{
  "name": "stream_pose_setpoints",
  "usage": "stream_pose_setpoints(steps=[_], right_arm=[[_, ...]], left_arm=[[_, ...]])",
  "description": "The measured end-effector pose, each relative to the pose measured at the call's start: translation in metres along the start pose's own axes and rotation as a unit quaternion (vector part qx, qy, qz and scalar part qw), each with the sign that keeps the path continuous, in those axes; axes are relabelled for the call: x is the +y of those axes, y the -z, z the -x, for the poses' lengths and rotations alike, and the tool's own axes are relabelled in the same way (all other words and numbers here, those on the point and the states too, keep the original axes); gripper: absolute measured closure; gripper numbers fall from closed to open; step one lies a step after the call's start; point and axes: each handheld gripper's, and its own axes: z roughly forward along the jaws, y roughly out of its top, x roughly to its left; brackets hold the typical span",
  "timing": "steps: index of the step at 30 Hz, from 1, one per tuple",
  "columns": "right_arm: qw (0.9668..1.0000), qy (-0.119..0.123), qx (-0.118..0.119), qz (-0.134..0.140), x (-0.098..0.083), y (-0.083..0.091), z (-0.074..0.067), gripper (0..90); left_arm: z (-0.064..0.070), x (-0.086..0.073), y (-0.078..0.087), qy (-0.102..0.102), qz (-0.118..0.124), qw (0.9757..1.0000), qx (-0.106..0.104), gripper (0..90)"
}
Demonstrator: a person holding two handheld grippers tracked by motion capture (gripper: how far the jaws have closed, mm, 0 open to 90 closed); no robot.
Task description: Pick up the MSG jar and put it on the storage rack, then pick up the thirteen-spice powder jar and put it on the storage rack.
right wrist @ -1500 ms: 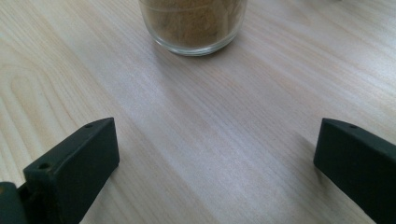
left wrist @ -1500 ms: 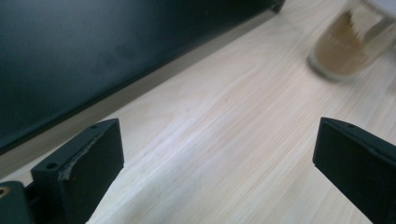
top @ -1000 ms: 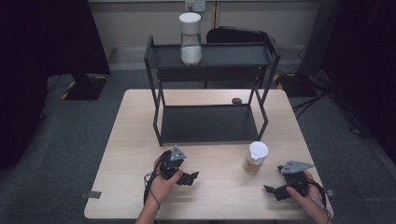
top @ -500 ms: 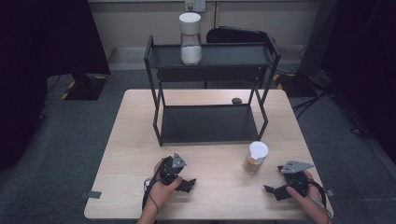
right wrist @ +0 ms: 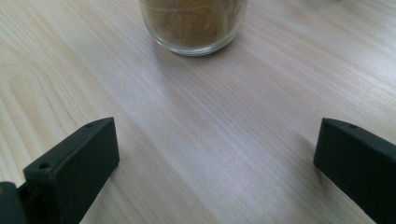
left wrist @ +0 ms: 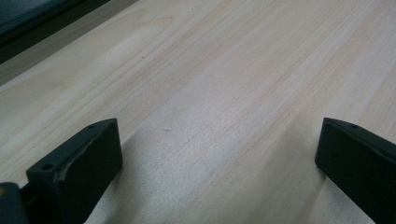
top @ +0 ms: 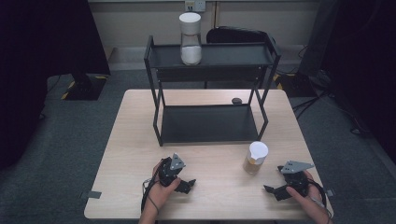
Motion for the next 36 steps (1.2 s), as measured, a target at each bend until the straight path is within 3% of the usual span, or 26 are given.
stream_pose_setpoints(steps=[30,36], right_arm=[[1.0000,0.000,0.000,-0.001,0.0005,0.0000,0.0003,0.0],[0.9999,-0.010,0.006,0.005,0.0019,-0.0008,0.0046,2.1]], left_arm=[[0.0008,-0.0002,0.0002,0.001,0.000,1.0000,0.002,0.0],[0.0013,-0.0004,0.0002,0.002,0.001,1.0000,0.003,0.0]])
